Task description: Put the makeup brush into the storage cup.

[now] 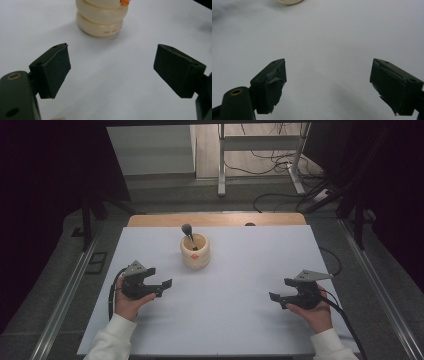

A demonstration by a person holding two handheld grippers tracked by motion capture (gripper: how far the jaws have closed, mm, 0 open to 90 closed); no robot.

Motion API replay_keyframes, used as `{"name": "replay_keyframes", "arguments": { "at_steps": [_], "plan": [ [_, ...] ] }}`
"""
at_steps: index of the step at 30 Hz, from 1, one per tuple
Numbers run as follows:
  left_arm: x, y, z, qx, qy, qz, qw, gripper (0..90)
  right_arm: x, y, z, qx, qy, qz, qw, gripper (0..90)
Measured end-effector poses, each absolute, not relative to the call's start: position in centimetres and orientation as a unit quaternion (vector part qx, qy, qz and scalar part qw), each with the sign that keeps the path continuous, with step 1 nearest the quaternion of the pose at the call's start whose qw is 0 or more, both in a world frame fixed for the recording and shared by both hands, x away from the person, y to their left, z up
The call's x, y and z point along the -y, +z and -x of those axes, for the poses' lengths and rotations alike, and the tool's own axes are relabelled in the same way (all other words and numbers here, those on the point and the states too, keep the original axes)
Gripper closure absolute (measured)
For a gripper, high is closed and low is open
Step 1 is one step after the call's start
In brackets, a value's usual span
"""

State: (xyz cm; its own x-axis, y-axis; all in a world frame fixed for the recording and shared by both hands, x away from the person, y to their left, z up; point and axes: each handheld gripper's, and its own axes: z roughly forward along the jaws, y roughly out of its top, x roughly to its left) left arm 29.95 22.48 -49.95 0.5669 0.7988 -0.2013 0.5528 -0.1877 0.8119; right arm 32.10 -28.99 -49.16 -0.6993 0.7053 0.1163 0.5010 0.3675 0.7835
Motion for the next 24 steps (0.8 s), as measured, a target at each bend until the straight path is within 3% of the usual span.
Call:
{"name": "replay_keyframes", "arguments": {
  "at_steps": [24],
  "plan": [
    [-25.1,-52.0,-26.7,-0.48,0.144,-0.755,0.423,14.2,28.9,-49.3,-32.1,-0.822,0.421,-0.365,0.12,14.3]
  ]
}}
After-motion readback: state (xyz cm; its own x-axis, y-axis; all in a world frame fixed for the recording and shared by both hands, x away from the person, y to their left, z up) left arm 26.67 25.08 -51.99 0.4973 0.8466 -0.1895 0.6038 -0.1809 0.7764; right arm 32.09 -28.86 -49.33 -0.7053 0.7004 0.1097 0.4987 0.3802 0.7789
